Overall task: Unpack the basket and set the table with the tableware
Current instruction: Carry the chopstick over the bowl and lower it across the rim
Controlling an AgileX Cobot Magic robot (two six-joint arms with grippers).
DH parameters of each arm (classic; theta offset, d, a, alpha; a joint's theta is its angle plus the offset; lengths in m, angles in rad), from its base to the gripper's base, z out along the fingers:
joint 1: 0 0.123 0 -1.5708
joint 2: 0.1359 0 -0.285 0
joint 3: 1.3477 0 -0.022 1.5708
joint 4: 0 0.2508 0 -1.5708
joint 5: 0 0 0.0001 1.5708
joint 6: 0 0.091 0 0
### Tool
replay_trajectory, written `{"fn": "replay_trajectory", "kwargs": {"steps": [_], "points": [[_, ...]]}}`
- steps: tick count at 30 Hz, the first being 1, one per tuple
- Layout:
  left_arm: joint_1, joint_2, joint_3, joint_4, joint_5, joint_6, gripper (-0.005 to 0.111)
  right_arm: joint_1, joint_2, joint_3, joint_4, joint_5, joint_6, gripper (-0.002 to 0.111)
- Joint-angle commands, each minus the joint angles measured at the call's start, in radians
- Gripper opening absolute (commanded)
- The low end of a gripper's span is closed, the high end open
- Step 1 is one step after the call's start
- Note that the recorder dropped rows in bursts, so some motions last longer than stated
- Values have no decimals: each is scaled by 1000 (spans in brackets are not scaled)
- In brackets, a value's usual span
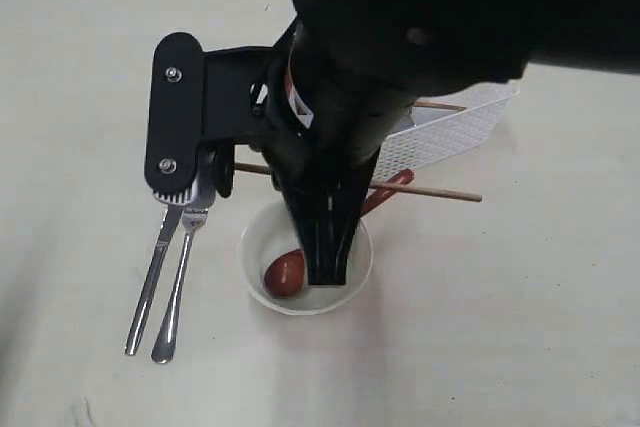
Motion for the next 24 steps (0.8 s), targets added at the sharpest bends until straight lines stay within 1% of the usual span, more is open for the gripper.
{"fn": "replay_trajectory", "kwargs": {"steps": [1,6,11,20,24], "points": [[-2,-6,3,0,2,-6,0,16,64,0,51,1,16,0],[-2,-6,3,0,2,-6,0,16,171,0,53,-44,18,0],[-2,-6,3,0,2,-6,0,16,229,0,51,-89,20,0],[-2,-6,3,0,2,-6,0,16,243,-1,42,-223,41,0],[-2,-6,3,0,2,-6,0,16,243,-1,42,-229,41,0]]}}
